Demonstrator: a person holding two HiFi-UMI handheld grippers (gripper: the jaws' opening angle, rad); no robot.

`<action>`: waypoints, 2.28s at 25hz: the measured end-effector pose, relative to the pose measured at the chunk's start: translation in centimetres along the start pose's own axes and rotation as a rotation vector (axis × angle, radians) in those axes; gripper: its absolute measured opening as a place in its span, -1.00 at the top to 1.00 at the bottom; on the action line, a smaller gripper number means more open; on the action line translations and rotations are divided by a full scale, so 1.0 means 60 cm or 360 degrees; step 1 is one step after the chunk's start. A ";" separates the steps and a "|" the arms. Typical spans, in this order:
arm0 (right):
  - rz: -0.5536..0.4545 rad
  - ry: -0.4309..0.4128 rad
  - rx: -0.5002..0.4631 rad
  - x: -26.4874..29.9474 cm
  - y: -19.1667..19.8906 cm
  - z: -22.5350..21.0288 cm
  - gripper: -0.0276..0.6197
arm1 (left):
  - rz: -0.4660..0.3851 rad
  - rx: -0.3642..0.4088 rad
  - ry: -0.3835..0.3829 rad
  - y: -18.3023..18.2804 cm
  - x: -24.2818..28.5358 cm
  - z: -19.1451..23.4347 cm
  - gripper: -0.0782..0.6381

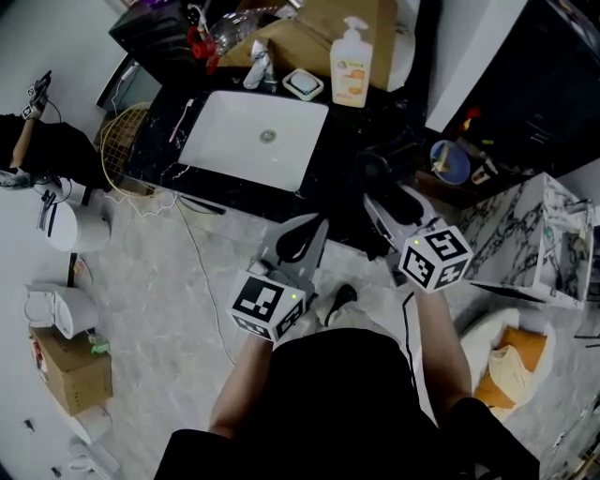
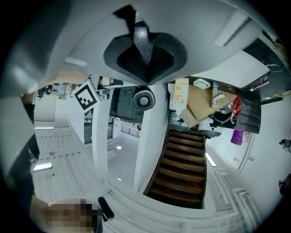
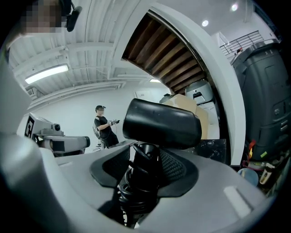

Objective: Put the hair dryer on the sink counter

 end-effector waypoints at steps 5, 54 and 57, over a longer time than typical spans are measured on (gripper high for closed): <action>0.0092 0.0028 0.0010 0.031 0.021 -0.018 0.29 | 0.0030 0.0002 0.0003 0.012 -0.003 -0.001 0.79; 0.0913 0.0386 0.0109 0.262 0.130 -0.142 0.28 | 0.0195 -0.0107 0.0263 0.088 0.108 0.128 0.79; 0.0924 0.0395 0.0092 0.266 0.130 -0.142 0.27 | 0.0208 -0.0118 0.0271 0.093 0.108 0.124 0.79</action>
Point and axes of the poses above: the fingertips, and each gripper's own axes: x forward along the fingers, z to its left, y out of its underside, the point moved 3 cm from there along -x, backward along the fingers, and after that the axes turned 11 degrees about z, right-handed, at the moved point
